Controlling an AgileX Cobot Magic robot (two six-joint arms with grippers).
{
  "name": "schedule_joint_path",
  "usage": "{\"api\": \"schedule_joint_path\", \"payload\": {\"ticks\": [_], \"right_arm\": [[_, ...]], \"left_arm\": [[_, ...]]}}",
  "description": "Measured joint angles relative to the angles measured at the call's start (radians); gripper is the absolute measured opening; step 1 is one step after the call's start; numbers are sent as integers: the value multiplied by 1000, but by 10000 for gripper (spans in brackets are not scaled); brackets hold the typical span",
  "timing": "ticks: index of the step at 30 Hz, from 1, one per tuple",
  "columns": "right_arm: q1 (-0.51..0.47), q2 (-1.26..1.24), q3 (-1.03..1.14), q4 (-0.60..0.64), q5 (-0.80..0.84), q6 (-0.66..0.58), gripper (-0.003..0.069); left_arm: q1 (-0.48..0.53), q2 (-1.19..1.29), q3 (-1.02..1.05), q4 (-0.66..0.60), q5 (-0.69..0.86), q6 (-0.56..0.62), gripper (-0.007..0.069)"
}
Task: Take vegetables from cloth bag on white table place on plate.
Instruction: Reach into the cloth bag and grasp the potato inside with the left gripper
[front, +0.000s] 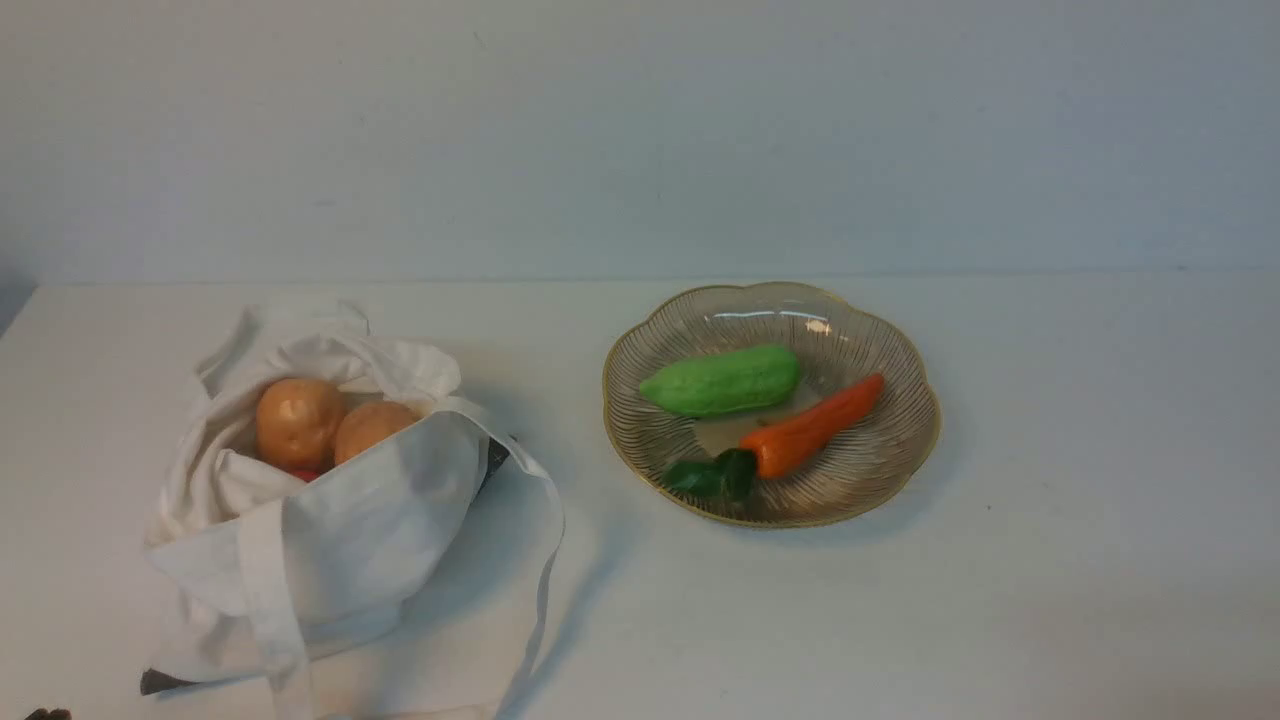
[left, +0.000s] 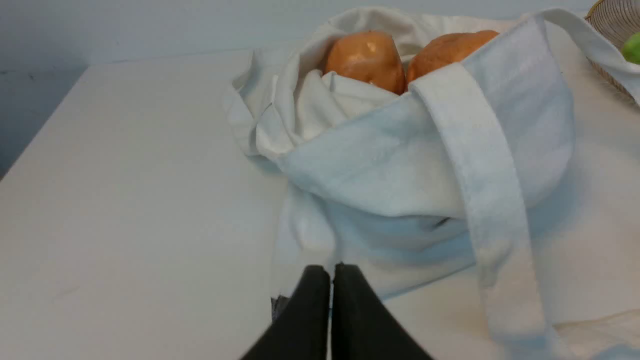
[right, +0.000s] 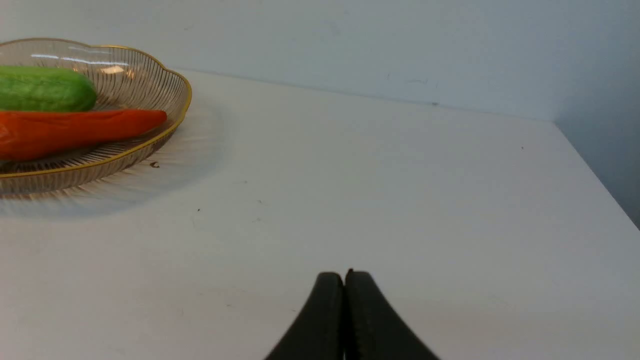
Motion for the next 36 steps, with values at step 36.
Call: {"api": "schedule_joint_path", "payload": {"ticks": [36], "right_arm": [[0,0,0,0,0,0,-15]], "left_arm": [[0,0,0,-204,-108,-131,-5]]}}
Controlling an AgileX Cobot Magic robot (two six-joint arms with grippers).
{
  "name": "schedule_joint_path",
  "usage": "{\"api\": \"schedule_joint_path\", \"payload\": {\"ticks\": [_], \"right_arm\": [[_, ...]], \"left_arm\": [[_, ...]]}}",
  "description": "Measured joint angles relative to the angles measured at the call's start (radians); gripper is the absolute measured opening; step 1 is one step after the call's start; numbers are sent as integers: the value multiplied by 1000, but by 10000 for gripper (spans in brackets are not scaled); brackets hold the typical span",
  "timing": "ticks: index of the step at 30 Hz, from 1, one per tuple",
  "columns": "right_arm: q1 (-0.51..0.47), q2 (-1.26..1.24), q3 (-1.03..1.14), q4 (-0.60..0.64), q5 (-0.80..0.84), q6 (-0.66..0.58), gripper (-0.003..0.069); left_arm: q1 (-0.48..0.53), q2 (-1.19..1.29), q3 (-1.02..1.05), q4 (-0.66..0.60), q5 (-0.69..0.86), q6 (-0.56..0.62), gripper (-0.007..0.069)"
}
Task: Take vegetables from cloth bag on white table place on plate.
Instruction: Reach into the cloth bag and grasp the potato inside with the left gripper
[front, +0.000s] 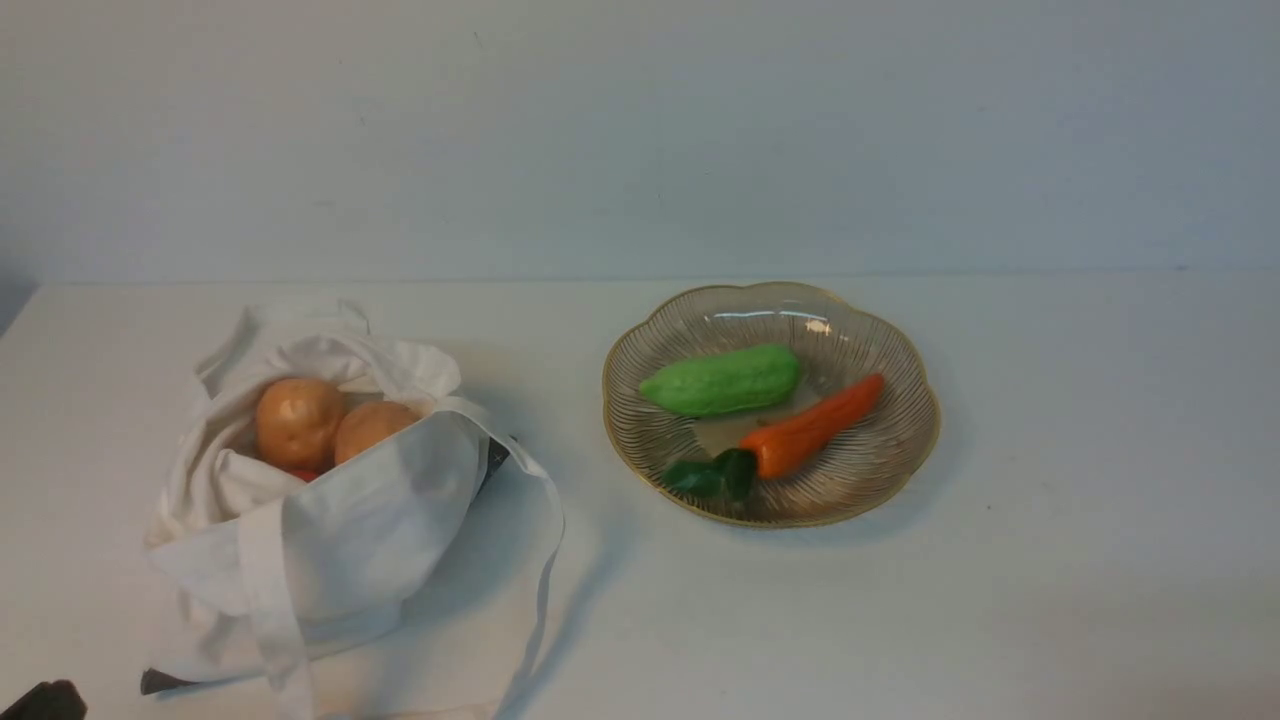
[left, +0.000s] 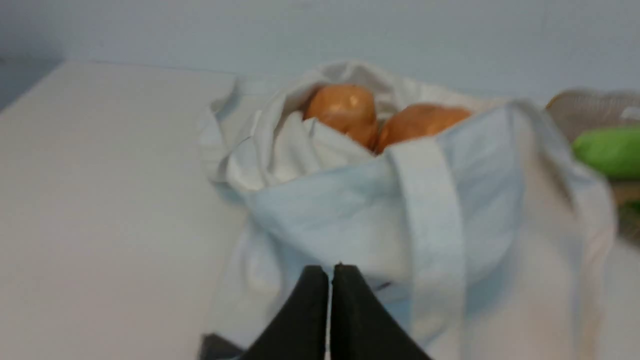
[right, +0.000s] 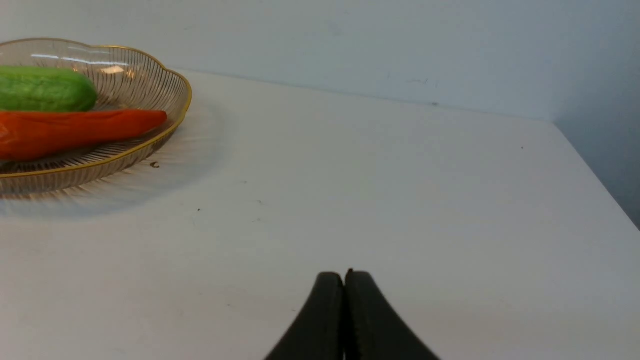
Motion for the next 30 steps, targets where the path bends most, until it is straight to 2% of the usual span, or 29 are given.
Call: {"api": "schedule_joint_path", "payload": {"ticks": [4,7,8,10,13,17,20,23,30], "right_arm": [[0,0,0,0,0,0,-15],[0,0,0,0,0,0,-15],[0,0,0,0,0,0,-15],[0,0,0,0,0,0,-15],[0,0,0,0,0,0,-15],[0,0,0,0,0,0,-15],[0,0,0,0,0,0,-15],[0,0,0,0,0,0,-15],[0,0,0,0,0,0,-15]], "left_arm": [[0,0,0,-170,-97,-42,-5],[0,0,0,-237,-166,-45,-5],[0,0,0,-296,-299,-48,-5],[0,0,-13,-328,-416,-49,-5],[0,7,-104,-308,-424,-38,-5],[1,118,-308,-220,-239,-10,-5],[1,293,-490,-164,16,-2,-5],[1,598,-727,-130,354,82,-5],[1,1032,-1013,-123,631,282,-5]]}}
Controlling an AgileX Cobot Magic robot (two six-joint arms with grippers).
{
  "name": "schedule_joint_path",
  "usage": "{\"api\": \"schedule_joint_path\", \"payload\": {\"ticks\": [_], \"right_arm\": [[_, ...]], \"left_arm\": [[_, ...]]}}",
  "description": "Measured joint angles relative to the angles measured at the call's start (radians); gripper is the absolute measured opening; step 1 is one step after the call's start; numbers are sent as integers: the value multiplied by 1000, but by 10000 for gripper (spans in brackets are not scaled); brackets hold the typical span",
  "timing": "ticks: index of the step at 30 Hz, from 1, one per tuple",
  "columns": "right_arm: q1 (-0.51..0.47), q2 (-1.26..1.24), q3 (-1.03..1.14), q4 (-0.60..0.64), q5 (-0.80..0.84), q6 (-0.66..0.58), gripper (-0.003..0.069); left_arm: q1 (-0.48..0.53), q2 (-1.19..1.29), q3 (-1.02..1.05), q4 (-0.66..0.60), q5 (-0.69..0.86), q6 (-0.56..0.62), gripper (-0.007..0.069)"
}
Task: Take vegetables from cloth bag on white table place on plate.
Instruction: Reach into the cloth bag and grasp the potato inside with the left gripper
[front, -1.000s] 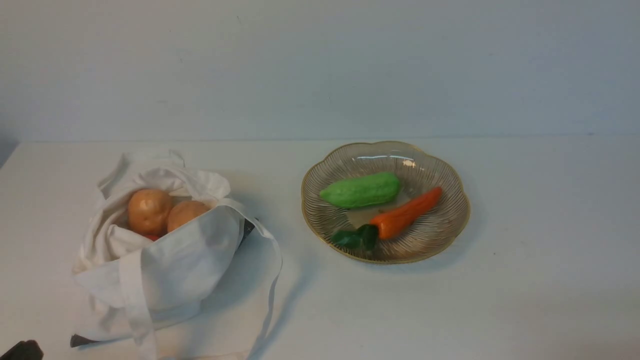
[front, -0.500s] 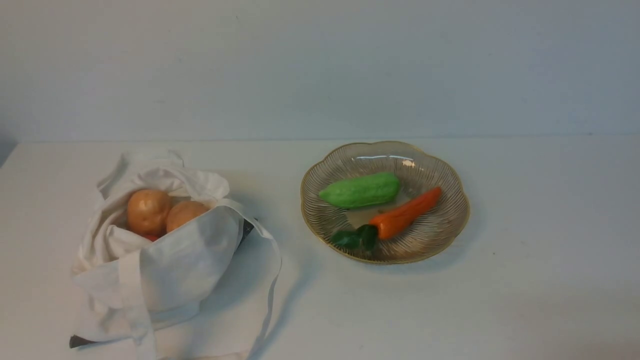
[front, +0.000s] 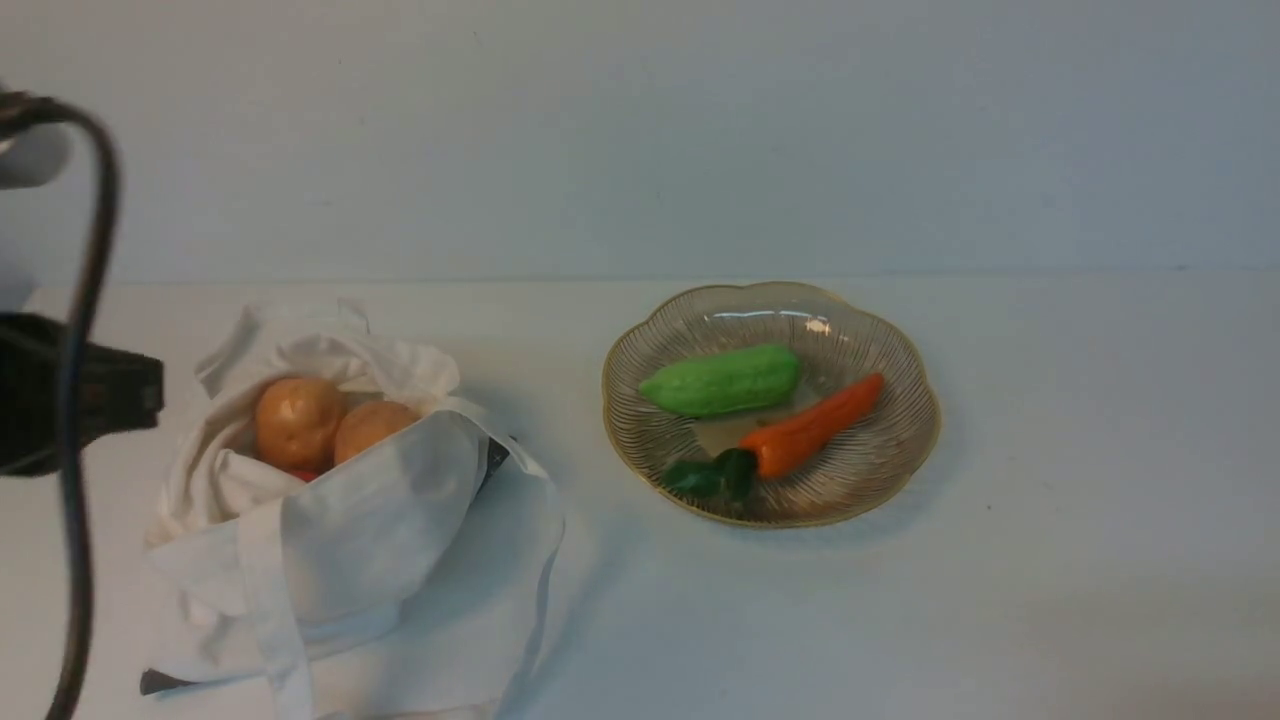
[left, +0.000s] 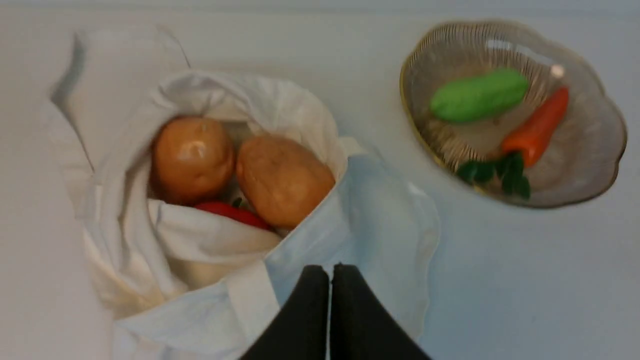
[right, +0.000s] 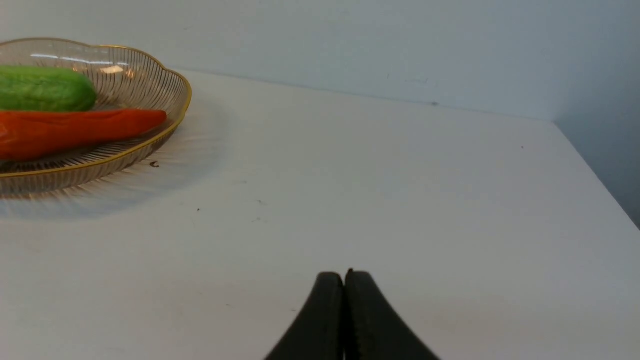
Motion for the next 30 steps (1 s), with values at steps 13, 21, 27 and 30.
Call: {"api": "schedule_joint_path", "payload": {"ticks": [13,21,27,30], "right_arm": [[0,0,0,0,0,0,-15],[0,0,0,0,0,0,-15],[0,0,0,0,0,-1,-15],[0,0,0,0,0,-4,-15]], "left_arm": [[-70,594,-379,88,156,131,-5],[-84,683,-430,121,106,148,31],[-85,726,-432,89,46,148,300],[-85,750,-432,89,46,148,426]]}}
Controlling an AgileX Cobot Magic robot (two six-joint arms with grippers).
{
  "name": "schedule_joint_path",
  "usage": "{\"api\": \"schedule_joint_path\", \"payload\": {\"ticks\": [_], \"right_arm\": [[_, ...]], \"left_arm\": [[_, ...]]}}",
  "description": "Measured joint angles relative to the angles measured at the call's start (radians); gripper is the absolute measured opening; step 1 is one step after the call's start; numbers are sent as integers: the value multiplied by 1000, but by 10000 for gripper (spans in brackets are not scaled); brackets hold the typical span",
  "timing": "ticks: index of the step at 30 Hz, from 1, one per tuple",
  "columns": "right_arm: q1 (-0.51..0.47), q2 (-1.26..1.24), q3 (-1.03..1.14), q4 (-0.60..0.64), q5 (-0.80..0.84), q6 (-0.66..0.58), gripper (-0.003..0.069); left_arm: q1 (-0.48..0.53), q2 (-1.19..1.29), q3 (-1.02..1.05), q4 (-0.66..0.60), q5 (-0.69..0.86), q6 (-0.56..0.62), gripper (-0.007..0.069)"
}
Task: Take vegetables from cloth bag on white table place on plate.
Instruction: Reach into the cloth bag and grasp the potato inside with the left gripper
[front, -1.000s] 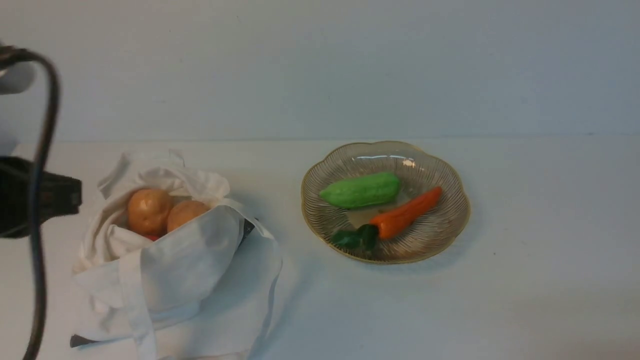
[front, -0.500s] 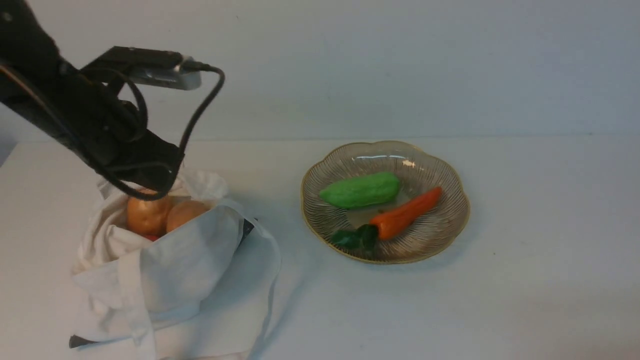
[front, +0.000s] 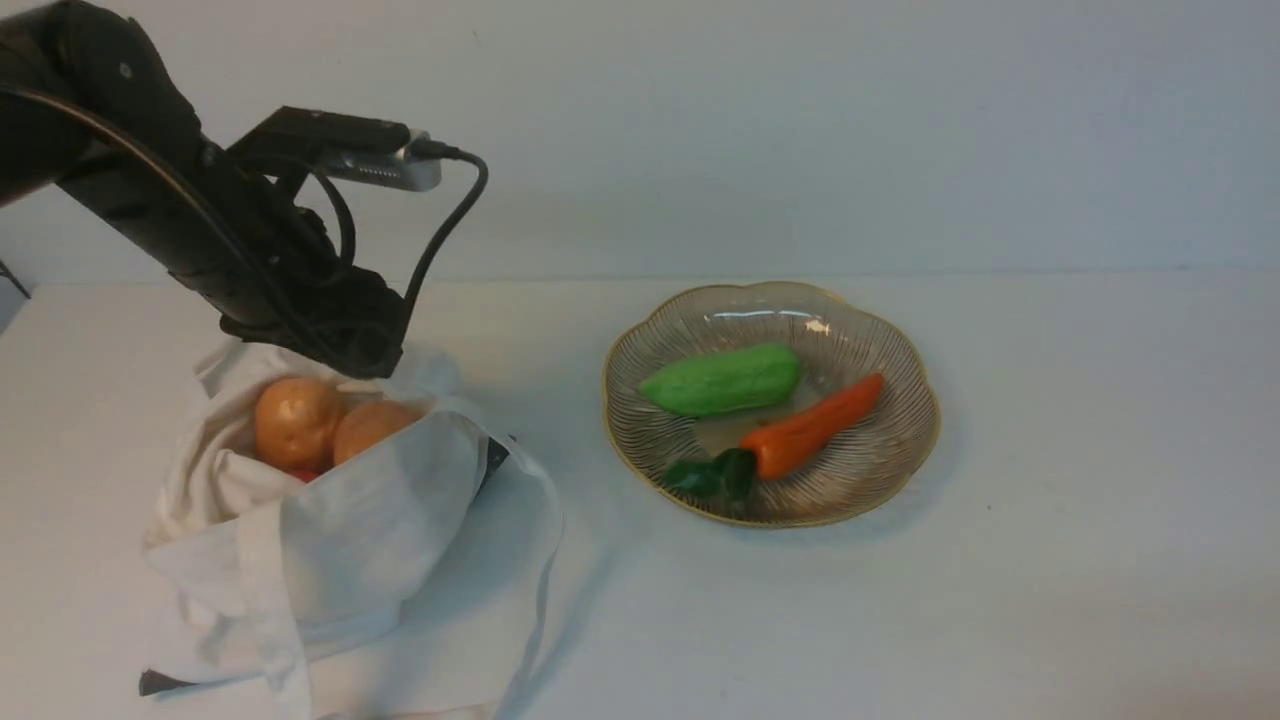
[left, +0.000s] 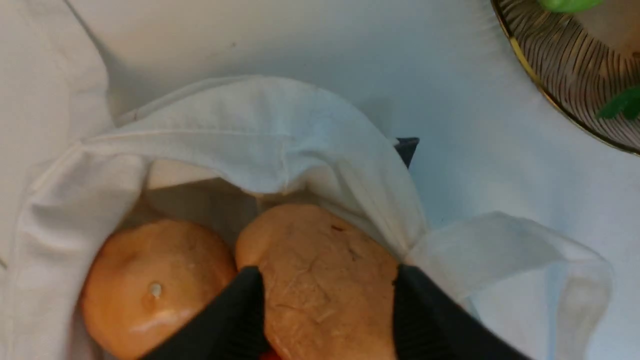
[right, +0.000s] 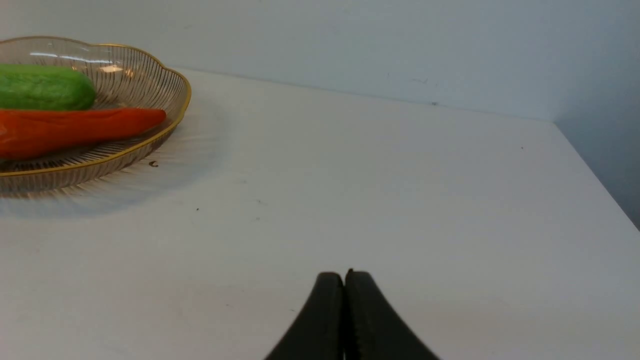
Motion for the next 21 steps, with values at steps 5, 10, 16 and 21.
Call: {"api": "schedule_joint_path", "payload": {"ticks": [5,10,16,21], "right_arm": [[0,0,0,0,0,0,-15],[0,0,0,0,0,0,-15],[0,0,0,0,0,0,-15],[0,0,0,0,0,0,-15]], "left_arm": [[0,68,0,-1,-2,-1,636],[0,111,0,-23,2,-20,676],[0,138,-1,-6,9,-84,616],[0,154,-3,16,50,-142,448]]}}
